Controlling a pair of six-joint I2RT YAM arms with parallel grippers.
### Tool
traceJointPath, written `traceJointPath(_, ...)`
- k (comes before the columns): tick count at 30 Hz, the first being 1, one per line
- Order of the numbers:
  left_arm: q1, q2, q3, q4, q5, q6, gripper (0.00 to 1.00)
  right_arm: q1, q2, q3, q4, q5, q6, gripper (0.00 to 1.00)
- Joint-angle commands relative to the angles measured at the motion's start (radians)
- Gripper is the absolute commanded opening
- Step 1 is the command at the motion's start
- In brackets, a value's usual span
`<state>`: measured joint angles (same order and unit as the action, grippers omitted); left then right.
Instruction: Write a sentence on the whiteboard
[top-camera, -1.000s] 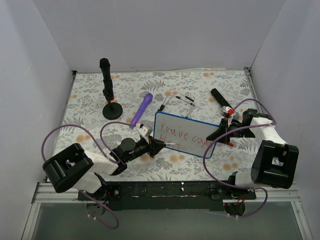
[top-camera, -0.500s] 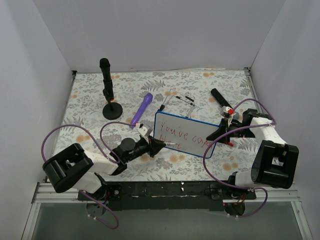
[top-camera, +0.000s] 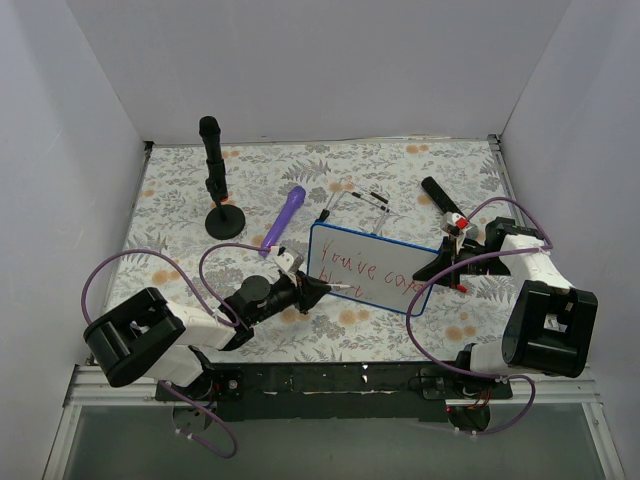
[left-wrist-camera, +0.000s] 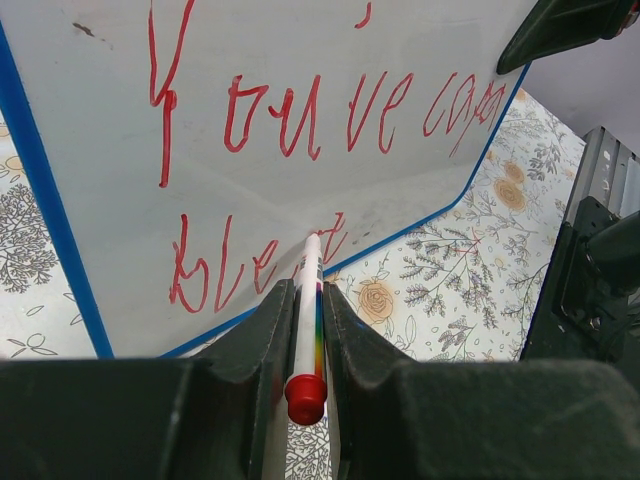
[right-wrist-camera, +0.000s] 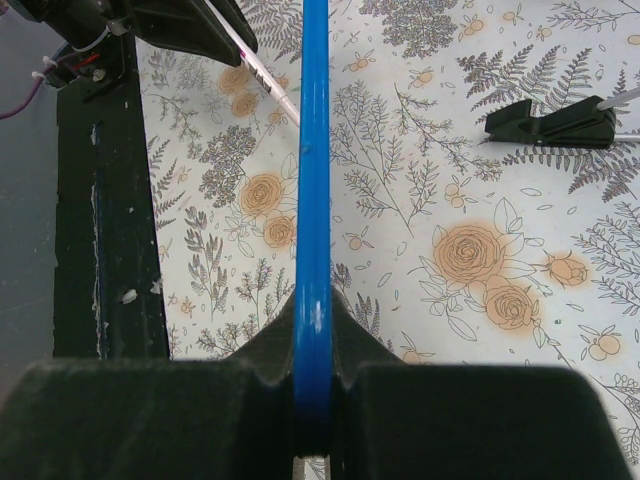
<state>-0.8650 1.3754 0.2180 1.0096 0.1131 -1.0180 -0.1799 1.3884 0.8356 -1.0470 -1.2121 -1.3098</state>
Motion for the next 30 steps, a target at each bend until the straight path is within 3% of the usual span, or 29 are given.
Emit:
traceJointPath(1,0.015,-0.016,-0.011,-0.005,-0.052,0.022,0.0,0.007,-0.009,0.0,-0.008,0.085,-0.016,0.01)
traceJointPath(30,0.015,0.079,-0.002,0.061,0.034,-0.007,0.0,0.007,-0.009,0.0,-0.01,0.086,-0.016,0.01)
